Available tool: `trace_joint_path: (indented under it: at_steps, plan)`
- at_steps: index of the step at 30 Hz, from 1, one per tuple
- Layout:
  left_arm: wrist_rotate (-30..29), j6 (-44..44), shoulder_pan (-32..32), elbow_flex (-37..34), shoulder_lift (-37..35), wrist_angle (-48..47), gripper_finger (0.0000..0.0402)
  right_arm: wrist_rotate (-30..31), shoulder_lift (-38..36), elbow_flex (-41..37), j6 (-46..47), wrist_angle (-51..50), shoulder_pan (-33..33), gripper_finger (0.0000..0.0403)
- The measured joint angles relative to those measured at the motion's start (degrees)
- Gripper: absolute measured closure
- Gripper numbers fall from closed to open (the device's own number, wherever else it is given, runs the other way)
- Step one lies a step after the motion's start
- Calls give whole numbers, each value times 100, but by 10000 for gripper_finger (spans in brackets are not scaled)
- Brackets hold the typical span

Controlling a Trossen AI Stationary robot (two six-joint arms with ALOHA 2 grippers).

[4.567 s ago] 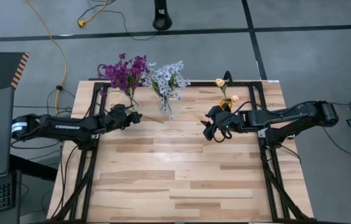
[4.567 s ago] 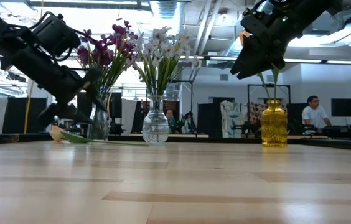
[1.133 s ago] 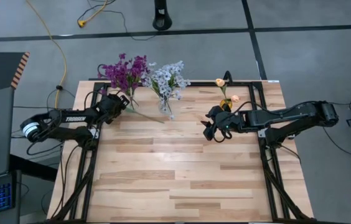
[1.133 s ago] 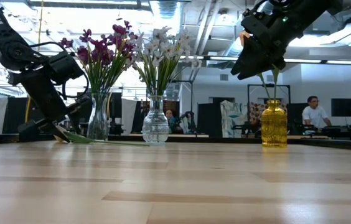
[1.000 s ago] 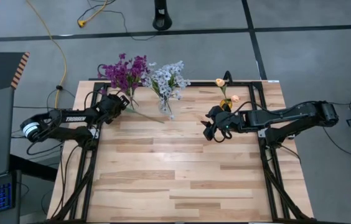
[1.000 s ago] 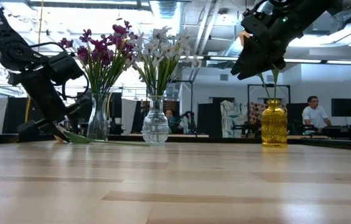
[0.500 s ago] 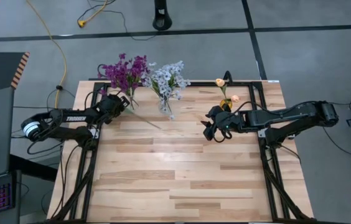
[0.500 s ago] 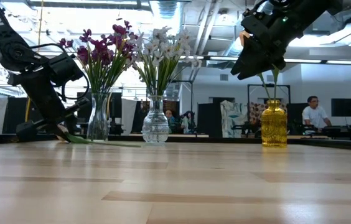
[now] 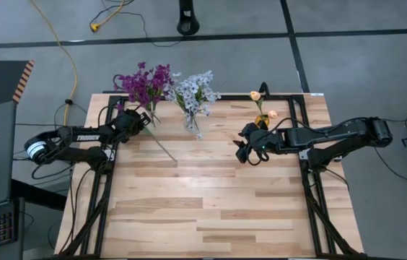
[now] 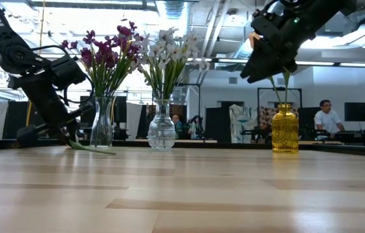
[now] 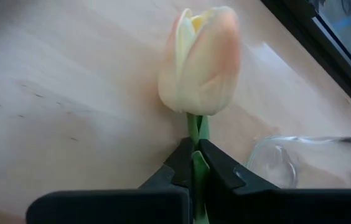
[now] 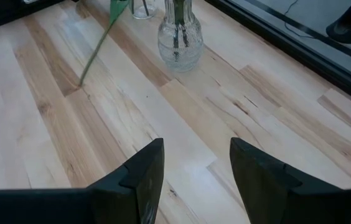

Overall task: Sort flowers into vase by color
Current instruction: Put the tulip into the yellow vase

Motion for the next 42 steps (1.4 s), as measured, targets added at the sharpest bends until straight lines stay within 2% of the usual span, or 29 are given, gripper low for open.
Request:
trace_joint_path:
  at_steps: [6,9,19,24,34,42]
  plan:
    - [-26,238,-267,-13,-393,-201,401,-1,-2,0,1,-109,0,194]
    - [-74,381,-436,-11,-874,-500,401,-2,0,0,2,-115,0,194]
    - [-555,176,-1120,-11,-2786,-2322,401,-1,0,0,0,-113,0,194]
    - [-515,377,-1559,-11,-3576,-2642,401,-2,0,0,0,-113,0,194]
    - [-515,1655,-2817,-4,-4621,-2055,401,-27,0,0,14,-58,0,194]
    - [-514,2787,-3984,-2,-4760,-781,402,-415,-1,0,13,379,2,194]
